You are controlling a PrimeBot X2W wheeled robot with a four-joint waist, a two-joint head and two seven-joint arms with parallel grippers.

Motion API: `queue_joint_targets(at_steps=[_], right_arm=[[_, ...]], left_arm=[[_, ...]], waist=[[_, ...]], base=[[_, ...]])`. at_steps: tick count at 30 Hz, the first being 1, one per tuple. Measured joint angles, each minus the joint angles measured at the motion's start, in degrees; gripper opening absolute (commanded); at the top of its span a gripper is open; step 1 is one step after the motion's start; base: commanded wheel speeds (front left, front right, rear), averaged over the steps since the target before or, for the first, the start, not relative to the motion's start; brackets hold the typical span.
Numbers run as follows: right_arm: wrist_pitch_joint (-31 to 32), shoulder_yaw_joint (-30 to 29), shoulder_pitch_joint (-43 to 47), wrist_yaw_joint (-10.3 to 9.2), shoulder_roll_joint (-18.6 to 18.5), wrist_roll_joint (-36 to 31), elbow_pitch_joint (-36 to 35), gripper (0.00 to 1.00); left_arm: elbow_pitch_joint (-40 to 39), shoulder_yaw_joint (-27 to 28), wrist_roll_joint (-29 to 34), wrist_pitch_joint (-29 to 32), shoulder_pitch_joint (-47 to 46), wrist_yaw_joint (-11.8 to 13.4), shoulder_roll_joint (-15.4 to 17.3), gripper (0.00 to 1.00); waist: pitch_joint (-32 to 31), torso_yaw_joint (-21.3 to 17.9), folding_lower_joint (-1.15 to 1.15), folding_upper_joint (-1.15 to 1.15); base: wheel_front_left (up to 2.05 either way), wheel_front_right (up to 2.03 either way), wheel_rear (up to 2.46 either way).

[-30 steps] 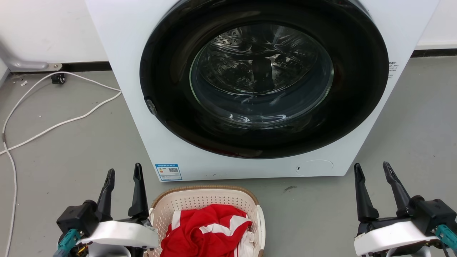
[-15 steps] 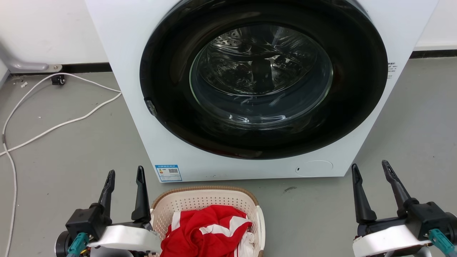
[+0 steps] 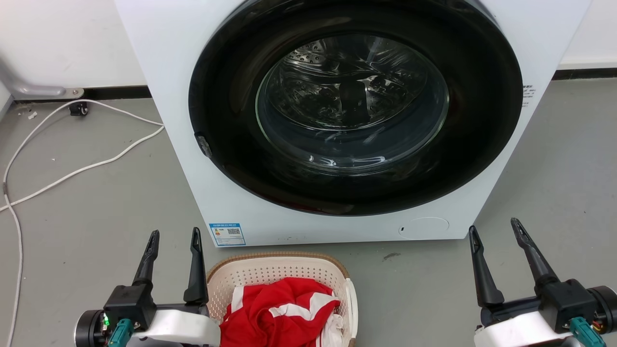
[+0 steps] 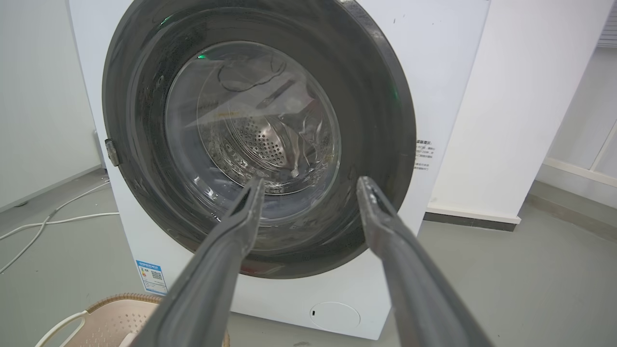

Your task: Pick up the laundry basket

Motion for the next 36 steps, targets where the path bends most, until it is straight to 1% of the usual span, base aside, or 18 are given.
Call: queue_joint_targets(at_steps=[21, 36], right_arm=[[-0.04, -0.05, 0.19, 0.0, 0.0, 2.99, 1.11, 1.0], [-0.04, 0.15, 0.19, 0.0, 0.0, 3.14, 1.21, 1.0]], left_arm=[[0.14, -0.04, 2.0, -0.09, 0.18, 0.51, 0.0, 1.0], [0.23, -0.04, 2.48, -0.09, 0.18, 0.68, 0.0, 1.0]], waist=[[0.33, -0.24, 0.0, 0.0], [0.3, -0.08, 0.0, 0.0]], base=[[0.0, 0.0, 0.0], [0.0, 0.0, 0.0]])
